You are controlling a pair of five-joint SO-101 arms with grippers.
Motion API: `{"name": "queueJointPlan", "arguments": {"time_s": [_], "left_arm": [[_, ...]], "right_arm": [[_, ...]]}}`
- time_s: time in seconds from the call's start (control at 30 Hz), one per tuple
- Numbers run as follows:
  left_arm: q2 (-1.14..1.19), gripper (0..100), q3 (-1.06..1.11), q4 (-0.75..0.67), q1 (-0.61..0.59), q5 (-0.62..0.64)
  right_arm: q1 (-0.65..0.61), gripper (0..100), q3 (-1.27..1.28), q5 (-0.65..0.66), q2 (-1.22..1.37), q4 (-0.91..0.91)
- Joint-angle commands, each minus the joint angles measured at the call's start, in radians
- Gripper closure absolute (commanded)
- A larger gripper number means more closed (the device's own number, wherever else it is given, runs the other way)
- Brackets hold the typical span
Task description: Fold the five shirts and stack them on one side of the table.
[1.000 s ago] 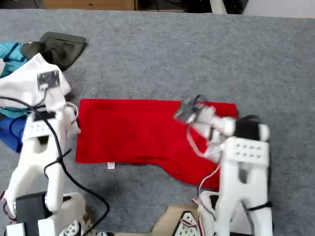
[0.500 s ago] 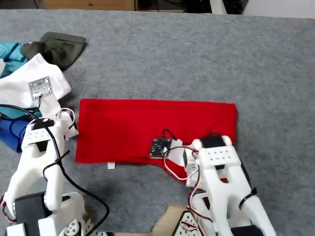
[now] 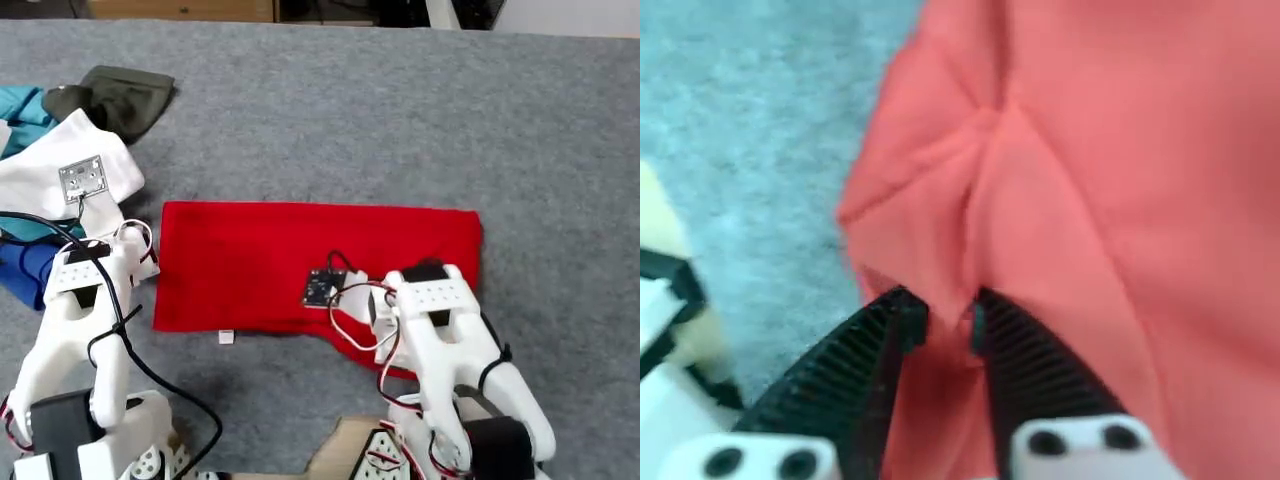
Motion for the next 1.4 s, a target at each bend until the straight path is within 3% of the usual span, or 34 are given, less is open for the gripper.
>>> {"name": "queueJointPlan", "arguments": {"time_s": [0.0,0.2,0.53,0.97,1.07,1.23,1.37], "left_arm": [[-0.036,98,-0.009,-0.008,-0.003,0.002],[-0.035,98,-0.009,-0.008,-0.003,0.0],[-0.035,98,-0.009,-0.008,-0.003,0.0],[-0.035,98,-0.009,-0.008,-0.003,0.0],[-0.035,98,-0.009,-0.008,-0.003,0.0],[-0.035,98,-0.009,-0.008,-0.003,0.0],[-0.035,98,-0.009,-0.008,-0.002,0.0]], "right_arm": [[-0.008,98.7,0.001,-0.046,0.061,-0.012],[-0.01,99.5,-0.101,-0.087,0.061,0.066],[-0.01,99.5,-0.642,-0.089,0.104,0.402],[0.001,99.2,-1.274,0.092,0.679,0.539],[-0.015,90.9,-1.362,0.121,0.743,0.572],[0.025,60.8,-1.461,0.078,0.75,0.575],[0.081,61.0,-1.498,0.061,0.71,0.638]]}}
